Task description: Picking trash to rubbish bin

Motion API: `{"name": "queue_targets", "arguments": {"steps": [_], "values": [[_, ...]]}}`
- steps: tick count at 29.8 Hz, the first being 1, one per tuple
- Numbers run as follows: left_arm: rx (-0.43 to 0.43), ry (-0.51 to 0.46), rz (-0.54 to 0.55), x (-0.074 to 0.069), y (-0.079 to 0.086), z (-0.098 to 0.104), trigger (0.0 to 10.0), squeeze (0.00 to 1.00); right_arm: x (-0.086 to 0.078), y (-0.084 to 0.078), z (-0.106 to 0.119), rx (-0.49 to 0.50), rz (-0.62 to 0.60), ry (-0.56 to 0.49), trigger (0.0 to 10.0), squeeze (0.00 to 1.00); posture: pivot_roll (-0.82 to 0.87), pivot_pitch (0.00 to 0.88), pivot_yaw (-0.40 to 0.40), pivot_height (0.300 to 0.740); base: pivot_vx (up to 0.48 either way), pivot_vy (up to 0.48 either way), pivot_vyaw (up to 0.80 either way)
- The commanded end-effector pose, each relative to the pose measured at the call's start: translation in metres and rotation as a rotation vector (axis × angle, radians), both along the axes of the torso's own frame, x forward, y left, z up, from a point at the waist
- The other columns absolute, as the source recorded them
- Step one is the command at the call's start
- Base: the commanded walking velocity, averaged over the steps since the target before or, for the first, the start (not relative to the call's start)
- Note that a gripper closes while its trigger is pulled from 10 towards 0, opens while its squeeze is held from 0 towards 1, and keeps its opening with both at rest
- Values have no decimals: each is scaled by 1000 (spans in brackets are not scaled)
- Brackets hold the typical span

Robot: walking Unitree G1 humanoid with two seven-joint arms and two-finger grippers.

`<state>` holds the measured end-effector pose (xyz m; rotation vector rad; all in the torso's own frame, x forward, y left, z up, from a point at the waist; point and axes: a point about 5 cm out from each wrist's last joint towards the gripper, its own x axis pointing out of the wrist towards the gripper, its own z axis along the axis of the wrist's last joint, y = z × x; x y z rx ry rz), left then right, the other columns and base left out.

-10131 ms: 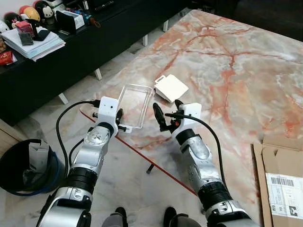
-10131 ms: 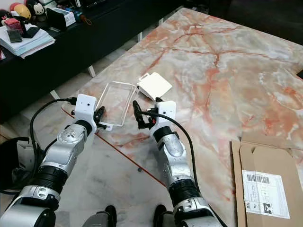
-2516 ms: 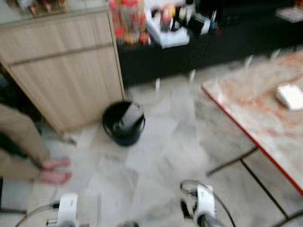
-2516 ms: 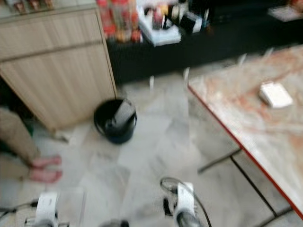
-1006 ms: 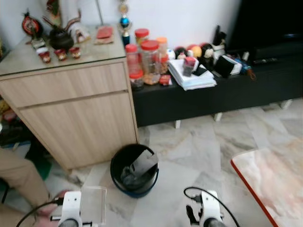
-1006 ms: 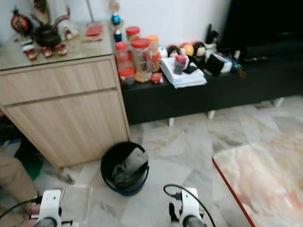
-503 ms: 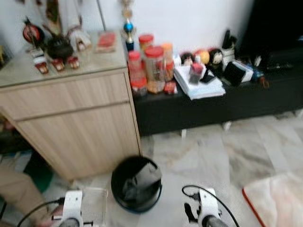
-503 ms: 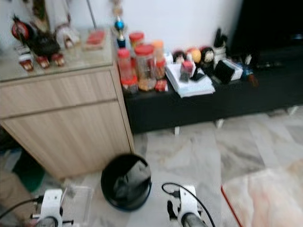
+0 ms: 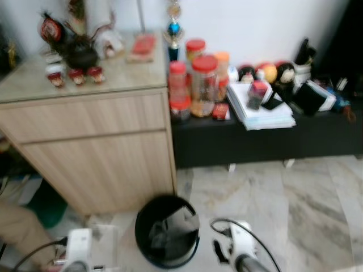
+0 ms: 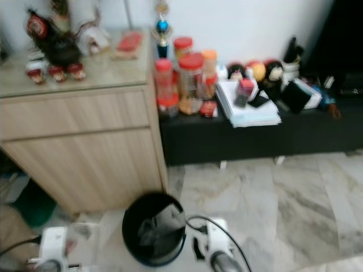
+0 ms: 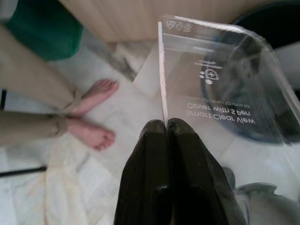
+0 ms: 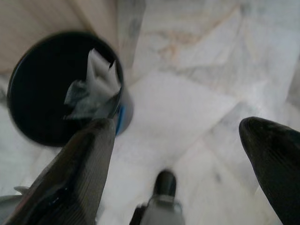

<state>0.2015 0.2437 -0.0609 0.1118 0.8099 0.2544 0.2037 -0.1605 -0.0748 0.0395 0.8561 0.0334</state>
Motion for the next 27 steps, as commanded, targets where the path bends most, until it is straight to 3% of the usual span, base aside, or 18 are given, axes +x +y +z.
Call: {"name": "queue_targets", "arguments": {"steps": [1, 10, 12, 15, 20, 27], "values": [[22, -18, 14, 1, 10, 4, 10000, 0, 6, 18, 3, 39, 36, -18, 10000, 0, 154, 91, 36, 740, 345, 0, 0], [-2, -71, -42, 19, 0, 12, 10000, 0, 8, 22, 4, 78, 37, -12, 10000, 0, 159, 105, 31, 740, 0, 0, 0], [-20, -97, -34, 27, -3, 16, 10000, 0, 12, 23, 7, 89, 46, -30, 10000, 0, 168, 110, 30, 740, 0, 0, 0], [-41, -159, -106, 48, -16, 28, 10000, 0, 28, 29, 16, 113, 86, -79, 10000, 0, 182, 111, 26, 740, 0, 0, 0], [-65, -224, -254, 73, -40, 44, 10000, 0, 47, 51, 31, 171, 261, -82, 10000, 0, 161, 128, 19, 740, 0, 0, 0], [-86, -252, -336, 88, -58, 53, 10000, 0, 66, 69, 49, 214, 417, -139, 10000, 0, 144, 143, 12, 740, 0, 0, 0]]}}
